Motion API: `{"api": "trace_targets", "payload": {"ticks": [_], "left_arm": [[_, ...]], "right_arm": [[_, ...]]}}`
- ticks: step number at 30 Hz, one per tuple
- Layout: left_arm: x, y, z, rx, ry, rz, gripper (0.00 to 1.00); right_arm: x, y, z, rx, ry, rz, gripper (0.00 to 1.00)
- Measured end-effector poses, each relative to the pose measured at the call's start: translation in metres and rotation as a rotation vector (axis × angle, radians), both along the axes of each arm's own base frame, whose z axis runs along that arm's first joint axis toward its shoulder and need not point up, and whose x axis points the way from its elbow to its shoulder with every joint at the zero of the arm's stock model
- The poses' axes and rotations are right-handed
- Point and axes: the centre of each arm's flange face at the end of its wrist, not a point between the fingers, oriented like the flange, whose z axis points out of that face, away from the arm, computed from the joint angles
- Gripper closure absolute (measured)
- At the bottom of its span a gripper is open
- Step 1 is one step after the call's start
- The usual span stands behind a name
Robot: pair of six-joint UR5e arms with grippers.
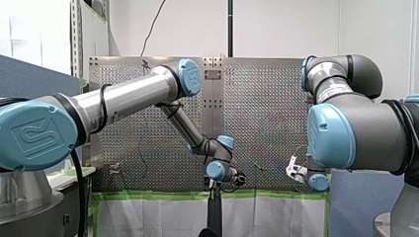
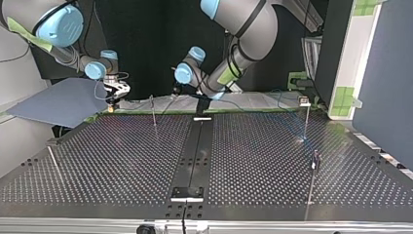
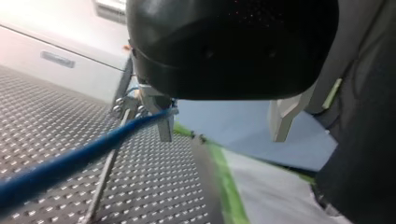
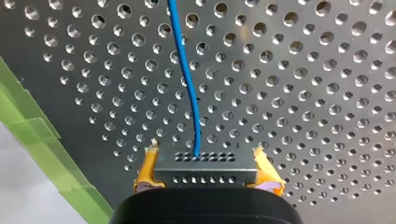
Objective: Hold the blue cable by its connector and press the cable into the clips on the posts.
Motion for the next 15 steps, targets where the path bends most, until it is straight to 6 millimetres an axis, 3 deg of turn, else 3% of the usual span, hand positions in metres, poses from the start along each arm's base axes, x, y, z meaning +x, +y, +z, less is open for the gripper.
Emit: {"api": "trace_targets", "payload": {"ticks": [7,15], "left_arm": [[-0.021,-0.016,0.005,0.034,-0.003,-0.046,0.00],[-0.019,-0.020,0.029,0.039,-0.025,-0.019,0.00]], "right_arm": [[0.004,0.001,0.000,0.002,0.001,0.006,1.00],[0.006,0.002,0.000,0.002,-0.001,0.009,1.00]]}}
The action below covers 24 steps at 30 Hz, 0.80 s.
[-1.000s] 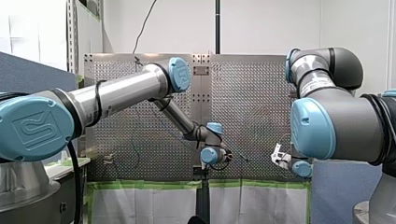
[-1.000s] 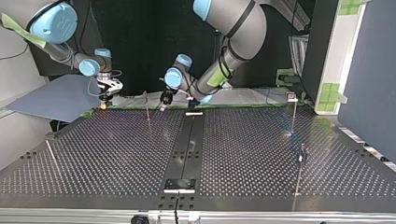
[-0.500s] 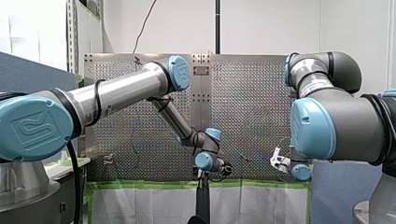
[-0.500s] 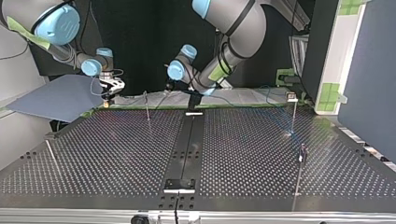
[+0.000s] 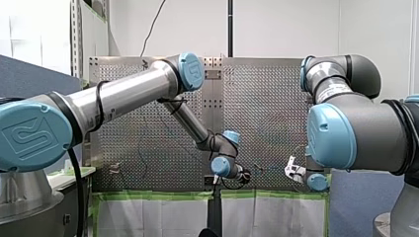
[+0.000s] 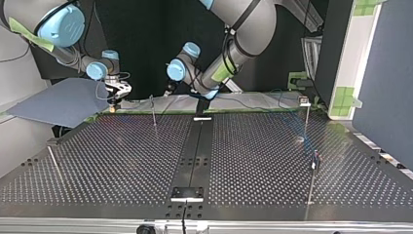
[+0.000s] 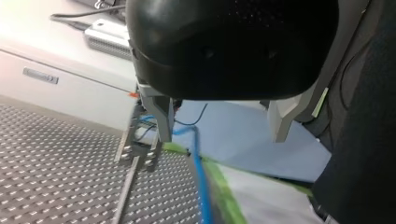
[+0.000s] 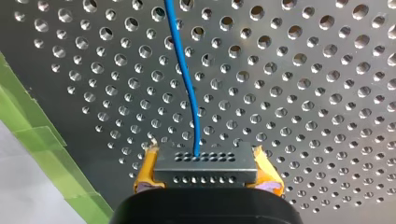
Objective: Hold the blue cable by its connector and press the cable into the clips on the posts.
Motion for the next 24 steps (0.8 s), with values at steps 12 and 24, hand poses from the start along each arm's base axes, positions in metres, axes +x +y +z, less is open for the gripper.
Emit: {"api": "trace_targets", "payload": {"ticks": [12,24], "left_arm": [[-0.022,-0.019,0.018,-0.001,-0.017,-0.021,0.00],[-0.046,-0.045,0.022,-0.049,-0.068,-0.018,0.00]], "right_arm": [[0.003,0.001,0.000,0.003,-0.002,0.005,1.00],[0.004,0.002,0.000,0.005,-0.010,0.005,1.00]]}}
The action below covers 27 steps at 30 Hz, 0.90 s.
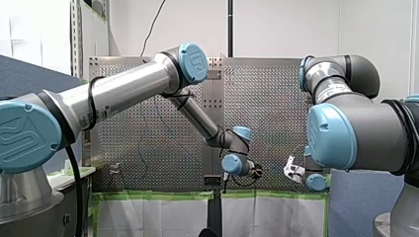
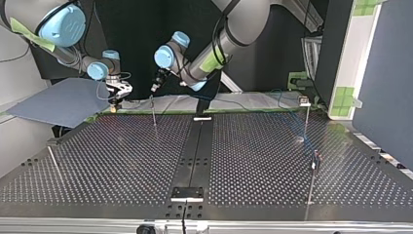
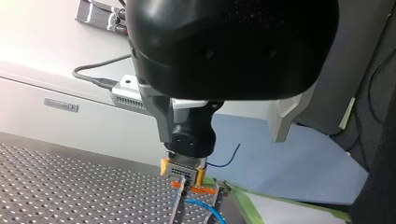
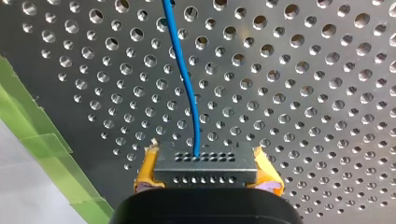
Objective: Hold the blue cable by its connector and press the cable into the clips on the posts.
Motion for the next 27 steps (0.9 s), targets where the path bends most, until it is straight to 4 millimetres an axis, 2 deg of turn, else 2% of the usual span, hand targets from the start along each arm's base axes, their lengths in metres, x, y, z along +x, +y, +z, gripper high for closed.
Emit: {"api": "trace_targets", "payload": {"ticks": [8,21,27], "left_arm": [[-0.009,-0.001,-0.006,-0.020,-0.040,0.051,0.00],[0.004,-0.002,-0.001,-0.098,-0.109,0.122,0.00],[0.000,0.000,-0.020,-0.095,-0.086,0.112,0.00]], "right_arm": [[0.002,0.001,-0.001,0.001,-0.002,0.003,1.00],[0.008,0.002,-0.001,-0.001,-0.002,0.012,1.00],[0.010,0.003,-0.001,-0.001,-0.002,0.014,1.00]]}}
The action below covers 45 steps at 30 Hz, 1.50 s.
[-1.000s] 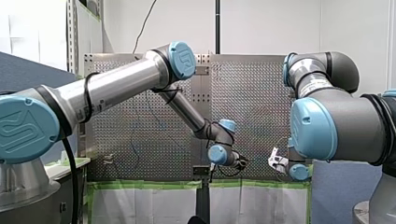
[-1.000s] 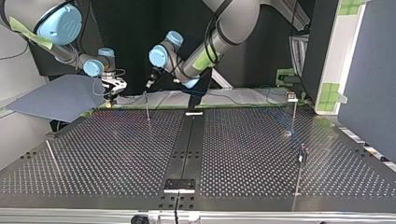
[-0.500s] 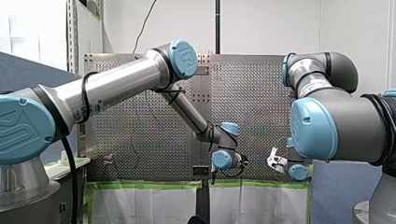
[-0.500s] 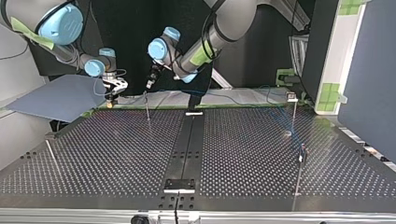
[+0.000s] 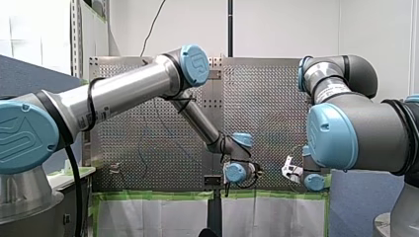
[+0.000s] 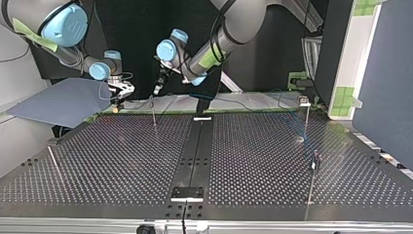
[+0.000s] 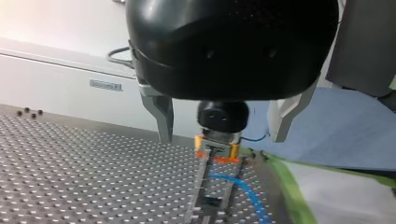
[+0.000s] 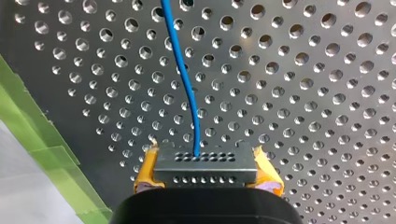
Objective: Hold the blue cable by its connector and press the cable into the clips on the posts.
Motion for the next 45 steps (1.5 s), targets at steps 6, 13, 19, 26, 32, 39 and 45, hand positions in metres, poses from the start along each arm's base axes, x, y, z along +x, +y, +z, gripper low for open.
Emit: {"api": "trace_targets", "payload": {"ticks": [6,13,19,26,32,39,45], "left_arm": [[-0.005,0.003,-0.022,0.015,0.023,-0.005,0.00],[-0.002,-0.003,-0.018,0.002,0.012,-0.006,0.00],[-0.004,-0.005,-0.017,0.002,0.007,-0.007,0.00],[-0.005,-0.005,-0.017,0.026,-0.006,0.003,0.00],[-0.009,-0.006,-0.017,0.037,-0.010,0.009,0.00],[-0.012,-0.008,-0.017,0.041,-0.015,0.010,0.00],[-0.012,-0.008,-0.017,0.043,-0.016,0.011,0.00]], "right_arm": [[0.001,0.000,0.000,0.000,0.000,0.002,1.00],[0.002,0.001,-0.001,0.001,0.001,0.004,1.00],[0.003,0.001,-0.001,0.001,0.000,0.005,1.00],[0.005,0.001,-0.001,0.000,0.000,0.008,1.00],[0.009,0.002,0.000,-0.002,0.000,0.013,1.00],[0.012,0.000,0.001,-0.006,0.000,0.018,1.00],[0.014,0.000,0.002,-0.007,-0.001,0.021,1.00]]}}
